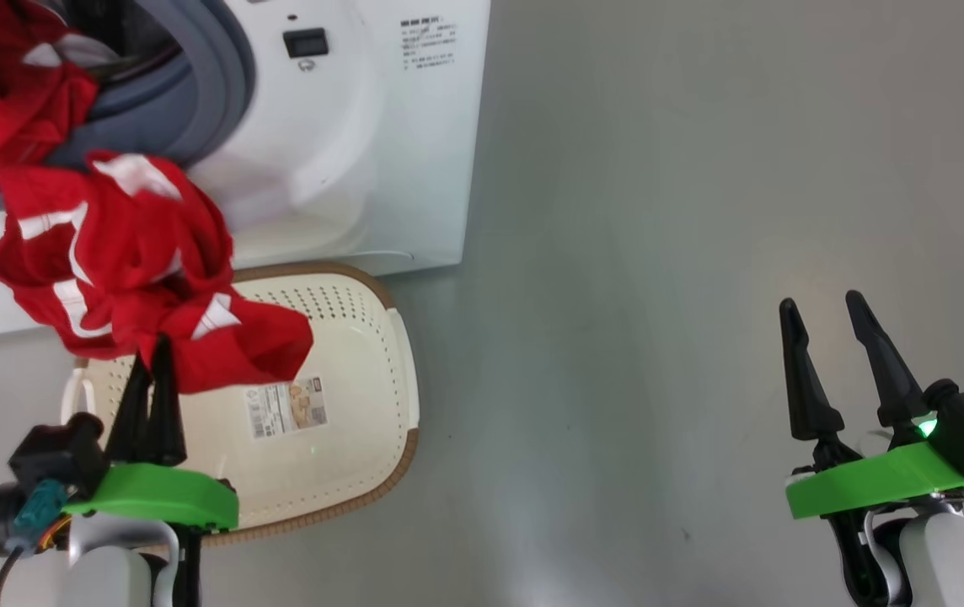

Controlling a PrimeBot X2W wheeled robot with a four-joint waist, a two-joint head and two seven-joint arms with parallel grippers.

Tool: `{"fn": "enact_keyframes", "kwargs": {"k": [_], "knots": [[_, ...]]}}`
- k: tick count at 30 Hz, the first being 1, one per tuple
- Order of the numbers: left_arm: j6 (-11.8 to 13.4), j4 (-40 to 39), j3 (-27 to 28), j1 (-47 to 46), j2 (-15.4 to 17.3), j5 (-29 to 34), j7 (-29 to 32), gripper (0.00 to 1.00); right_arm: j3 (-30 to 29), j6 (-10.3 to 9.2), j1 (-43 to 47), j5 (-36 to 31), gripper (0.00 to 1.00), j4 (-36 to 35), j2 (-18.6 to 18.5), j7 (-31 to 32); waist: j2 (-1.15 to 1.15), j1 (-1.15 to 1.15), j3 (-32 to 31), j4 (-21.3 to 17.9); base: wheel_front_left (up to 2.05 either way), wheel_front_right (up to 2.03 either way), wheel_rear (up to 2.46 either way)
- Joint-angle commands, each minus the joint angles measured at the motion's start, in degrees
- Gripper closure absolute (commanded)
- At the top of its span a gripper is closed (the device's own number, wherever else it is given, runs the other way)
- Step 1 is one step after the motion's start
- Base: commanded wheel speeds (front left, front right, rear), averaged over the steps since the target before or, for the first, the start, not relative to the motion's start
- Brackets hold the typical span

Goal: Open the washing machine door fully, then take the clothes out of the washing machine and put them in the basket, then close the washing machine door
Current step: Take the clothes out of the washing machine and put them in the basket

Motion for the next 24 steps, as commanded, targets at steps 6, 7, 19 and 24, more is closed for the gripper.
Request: {"fn": "enact_keyframes", "kwargs": {"k": [6,7,19,24], "knots": [[-2.0,7.1,2.3,-4.8,1.1,2.0,-0.3,1.0,1.9,0.43,-2.2,0.3,0.0,-2.0,-0.2,-0.4,0.0,0.0,4.5,-1.8,0.0,0.0,0.0],[-2.0,7.1,2.3,-4.8,1.1,2.0,-0.3,1.0,1.9,0.43,-2.2,0.3,0.0,-2.0,-0.2,-0.4,0.0,0.0,4.5,-1.8,0.0,0.0,0.0],[-2.4,21.5,6.1,-11.9,3.3,5.9,-0.3,1.0,3.1,0.43,-4.4,0.6,0.0,-2.3,0.0,-0.4,0.0,0.0,9.8,-4.5,0.0,0.0,0.0],[-1.5,26.9,6.6,-15.0,4.3,6.9,-0.3,1.0,4.3,0.43,-5.3,0.6,0.0,-2.3,0.0,-0.4,0.0,0.0,12.4,-4.9,0.0,0.0,0.0]]}}
